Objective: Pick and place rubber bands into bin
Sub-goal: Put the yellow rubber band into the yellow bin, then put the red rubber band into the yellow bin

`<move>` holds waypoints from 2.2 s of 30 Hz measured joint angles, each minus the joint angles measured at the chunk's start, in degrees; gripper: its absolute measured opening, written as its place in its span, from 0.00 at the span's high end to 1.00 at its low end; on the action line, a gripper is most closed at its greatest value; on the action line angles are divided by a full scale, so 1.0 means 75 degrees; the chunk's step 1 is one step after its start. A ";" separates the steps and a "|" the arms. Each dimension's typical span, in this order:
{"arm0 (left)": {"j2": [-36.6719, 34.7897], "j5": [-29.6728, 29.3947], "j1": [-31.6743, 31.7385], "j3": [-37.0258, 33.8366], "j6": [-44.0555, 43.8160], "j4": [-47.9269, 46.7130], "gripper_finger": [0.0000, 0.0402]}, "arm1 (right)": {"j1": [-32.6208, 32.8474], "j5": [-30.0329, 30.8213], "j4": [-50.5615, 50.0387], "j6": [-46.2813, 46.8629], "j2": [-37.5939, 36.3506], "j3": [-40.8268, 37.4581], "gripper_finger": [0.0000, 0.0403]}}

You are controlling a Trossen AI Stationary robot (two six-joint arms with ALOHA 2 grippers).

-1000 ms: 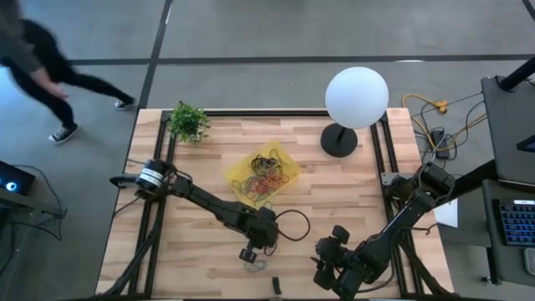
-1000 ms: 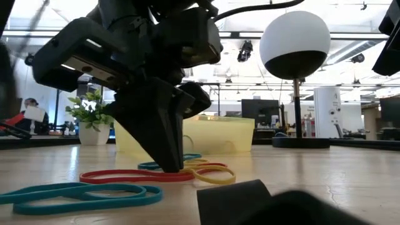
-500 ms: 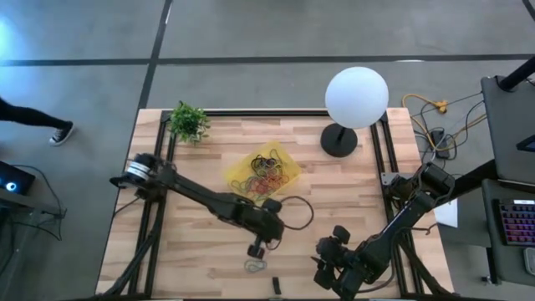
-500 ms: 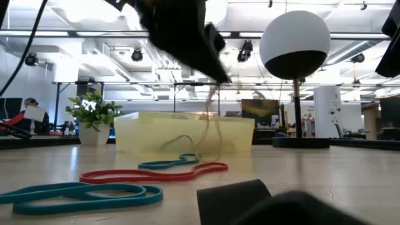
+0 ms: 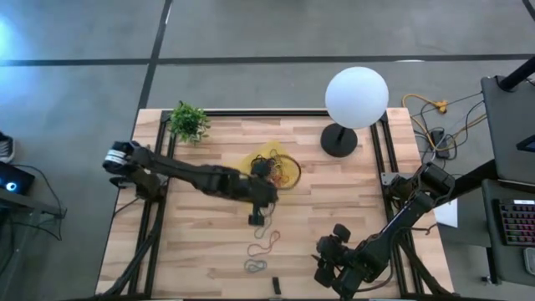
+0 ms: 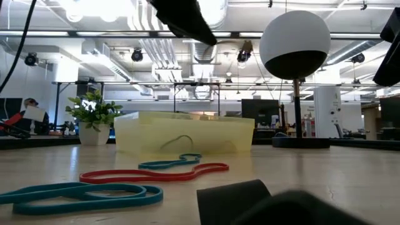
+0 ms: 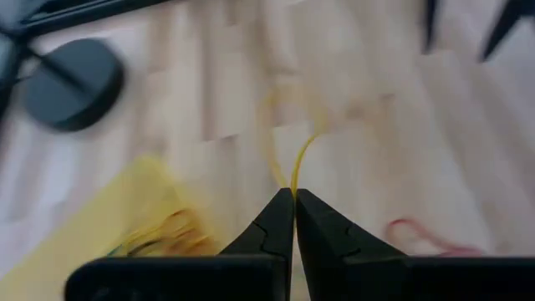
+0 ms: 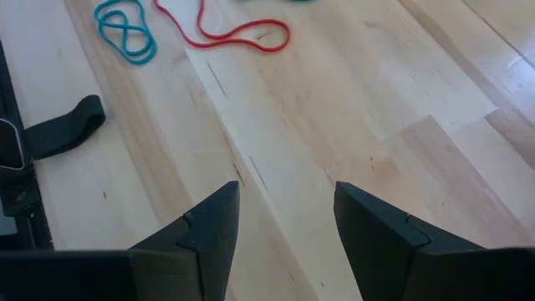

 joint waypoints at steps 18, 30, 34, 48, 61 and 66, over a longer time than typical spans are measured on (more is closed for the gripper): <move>-0.0523 0.0109 0.2179 -0.1162 0.0554 -0.1072 1.00 | -0.0055 0.0390 0.0020 0.0224 0.0000 -0.0032 0.55; -0.0516 0.0525 0.2302 -0.1323 0.0229 -0.1149 0.79 | -0.0276 0.0388 0.0028 0.0102 0.0000 -0.0032 0.55; -0.0692 0.0555 0.2173 -0.1220 -0.0362 -0.1315 0.70 | -0.0440 0.0388 0.0046 -0.0067 0.0000 -0.0048 0.55; -0.3448 0.0636 0.0950 -0.1382 -0.1094 -0.1311 0.67 | -0.1924 0.0405 0.0230 -0.1765 0.0000 -0.0142 0.55; -0.6565 -0.0134 0.0725 -0.2899 -0.1952 -0.1247 0.66 | -0.2432 -0.0154 0.2255 -0.4209 -0.0277 -0.0156 0.55; -0.7635 -0.0101 0.0725 -0.3873 -0.2919 -0.0836 0.66 | -0.2596 -0.2086 0.2885 -0.4930 -0.0316 -0.0485 0.55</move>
